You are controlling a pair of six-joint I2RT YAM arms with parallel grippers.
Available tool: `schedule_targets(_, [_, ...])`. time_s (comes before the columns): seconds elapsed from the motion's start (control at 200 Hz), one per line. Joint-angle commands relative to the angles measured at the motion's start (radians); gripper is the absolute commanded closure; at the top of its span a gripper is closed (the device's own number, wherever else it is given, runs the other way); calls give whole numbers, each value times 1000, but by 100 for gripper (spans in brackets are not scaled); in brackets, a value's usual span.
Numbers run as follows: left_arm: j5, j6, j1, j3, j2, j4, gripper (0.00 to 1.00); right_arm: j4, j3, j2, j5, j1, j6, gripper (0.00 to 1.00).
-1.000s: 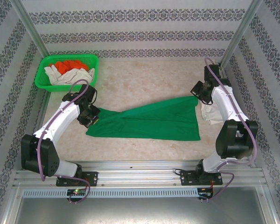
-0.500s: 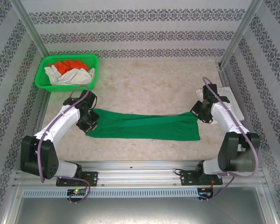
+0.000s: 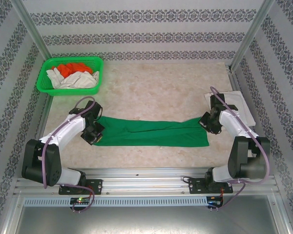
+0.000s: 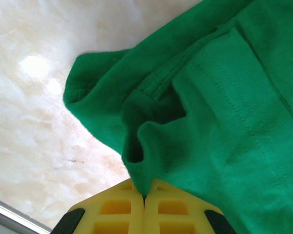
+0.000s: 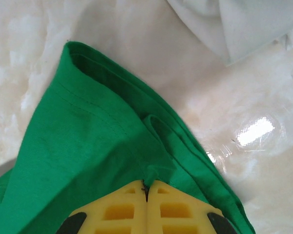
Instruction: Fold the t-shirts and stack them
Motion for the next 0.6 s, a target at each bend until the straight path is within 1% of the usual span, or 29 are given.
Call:
schedule_targets(0.0, [-53,-13,2,-18,23,17,100,-4,-26,25,29,-11,9,100])
schedule_targets(0.21, [-55,-18,1,-34,51,44,100,18,-68,57,29,-10,15,100])
schedule_targets(0.25, [-53,-18,1,-36,58,48,99,22,-69,62,26,-11,18,98])
schedule_targets(0.275, [-54,-16,1,-34,62,48,97,23,-68,64,23,-11,18,95])
schedule_targets(0.31, [-54,-12,1,-34,66,44,92,24,-65,61,19,-9,15,85])
schedule_targets(0.34, [-58,-6,2,-31,67,42,85,22,-61,54,17,-11,11,75])
schedule_targets(0.39, [-71,8,1,-20,59,34,74,21,-52,29,20,-11,2,59])
schedule_targets(0.45, [-100,26,0,1,40,17,61,22,-37,-13,34,-11,-18,44])
schedule_targets(0.52, [-138,53,-3,37,10,7,46,29,-13,-59,55,-8,-43,35])
schedule_targets(0.565, [-154,73,-9,67,-1,15,38,46,5,-77,58,0,-69,33])
schedule_targets(0.6, [-158,88,-13,89,0,31,33,60,20,-80,59,11,-85,32])
